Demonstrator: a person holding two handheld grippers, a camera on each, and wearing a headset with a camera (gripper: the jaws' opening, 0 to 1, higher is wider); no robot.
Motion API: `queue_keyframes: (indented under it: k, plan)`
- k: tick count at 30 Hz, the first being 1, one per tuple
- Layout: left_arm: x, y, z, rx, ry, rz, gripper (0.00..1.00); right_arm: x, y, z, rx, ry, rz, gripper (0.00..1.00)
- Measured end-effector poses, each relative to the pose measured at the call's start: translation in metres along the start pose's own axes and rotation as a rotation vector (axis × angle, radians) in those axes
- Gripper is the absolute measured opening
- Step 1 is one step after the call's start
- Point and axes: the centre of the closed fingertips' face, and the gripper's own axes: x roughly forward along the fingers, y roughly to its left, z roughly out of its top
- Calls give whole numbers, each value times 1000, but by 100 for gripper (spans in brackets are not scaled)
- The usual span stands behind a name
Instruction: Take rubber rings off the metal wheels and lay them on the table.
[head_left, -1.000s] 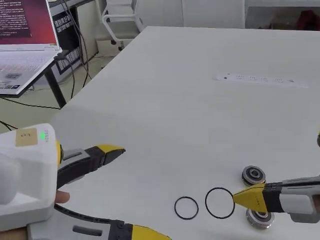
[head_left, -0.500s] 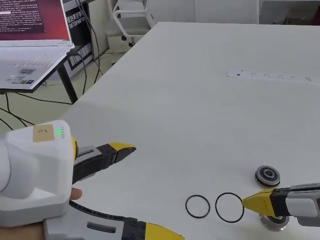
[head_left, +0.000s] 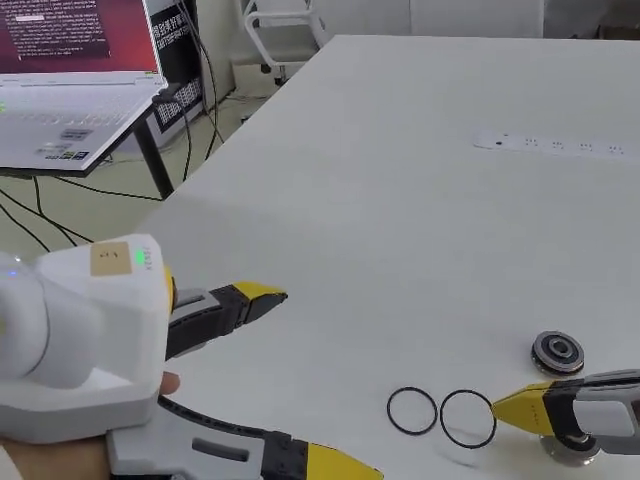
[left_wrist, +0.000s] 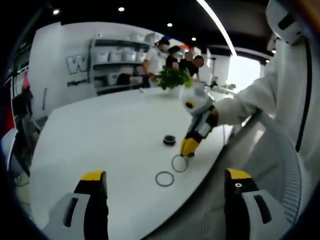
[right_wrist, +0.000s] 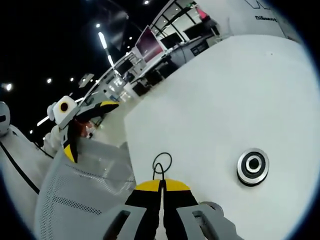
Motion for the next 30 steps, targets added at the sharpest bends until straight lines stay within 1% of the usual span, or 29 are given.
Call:
queue_keyframes:
  k: [2,4,11,21,28,30]
  plan:
    - [0,0,0,0,0,3,99,1,-2,1,0,-1,-4,0]
    - [0,0,-1,-1,8,5,99,3,-4,2,2,0,-3,0]
    - [-1,1,-2,-13,10,13,99,7,-10,0,13,10,-6,0]
    - [-1,1,-4,-22,19,11,98,15,-11,0,24,15,1,0]
    - [-1,1,-4,-28,14,14,98,19,-11,1,23,22,6,0]
    - [-1,1,-5,-31,15,14,98,19,-13,0,21,24,0,0]
